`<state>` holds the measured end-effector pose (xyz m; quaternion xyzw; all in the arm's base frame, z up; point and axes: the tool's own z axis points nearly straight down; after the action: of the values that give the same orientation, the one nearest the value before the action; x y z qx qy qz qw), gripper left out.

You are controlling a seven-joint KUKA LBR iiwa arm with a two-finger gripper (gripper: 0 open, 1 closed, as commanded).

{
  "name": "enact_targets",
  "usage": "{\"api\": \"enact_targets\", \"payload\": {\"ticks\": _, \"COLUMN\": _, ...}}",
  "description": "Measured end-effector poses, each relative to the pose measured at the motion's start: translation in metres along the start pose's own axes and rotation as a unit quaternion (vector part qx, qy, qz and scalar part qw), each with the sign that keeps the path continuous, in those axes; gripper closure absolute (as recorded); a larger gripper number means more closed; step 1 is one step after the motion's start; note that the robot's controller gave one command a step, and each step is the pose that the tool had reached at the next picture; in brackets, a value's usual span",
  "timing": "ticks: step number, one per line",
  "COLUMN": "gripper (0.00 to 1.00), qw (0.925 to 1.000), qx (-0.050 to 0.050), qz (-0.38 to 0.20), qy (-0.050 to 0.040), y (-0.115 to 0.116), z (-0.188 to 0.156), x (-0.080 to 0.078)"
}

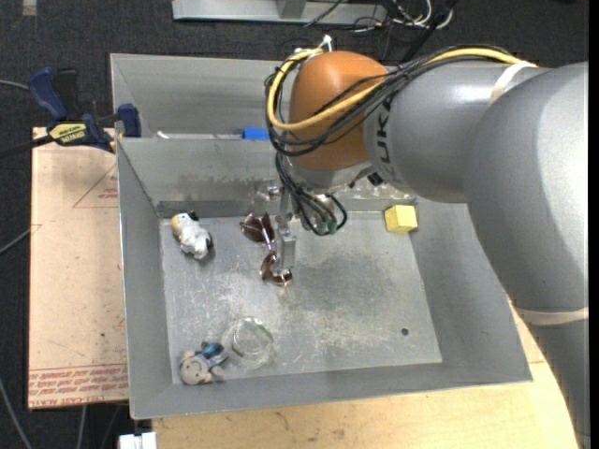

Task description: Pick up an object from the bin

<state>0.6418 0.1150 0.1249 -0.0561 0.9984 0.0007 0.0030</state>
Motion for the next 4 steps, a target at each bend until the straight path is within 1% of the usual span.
{"api": "enact_targets", "payload": {"ticks": 1, "gripper": 1.0, "qw": 0.9954, "qx": -0.001, "qz": -0.096, "qy": 0.0025, "y": 0.002, "z": 0.043, "x": 0.007}}
{"api": "enact_targets", "payload": {"ticks": 2, "gripper": 1.0, "qw": 0.9954, "qx": -0.001, "qz": -0.096, "qy": 0.0025, "y": 0.002, "z": 0.043, "x": 0.007}}
{"api": "enact_targets", "payload": {"ticks": 3, "gripper": 1.0, "qw": 0.9955, "qx": -0.001, "qz": -0.095, "qy": 0.0048, "y": -0.008, "z": -0.005, "x": 0.001}}
{"api": "enact_targets", "payload": {"ticks": 4, "gripper": 1.0, "qw": 0.9951, "qx": 0.0, "qz": -0.099, "qy": 0.0031, "y": -0.049, "z": -0.08, "x": 0.026}}
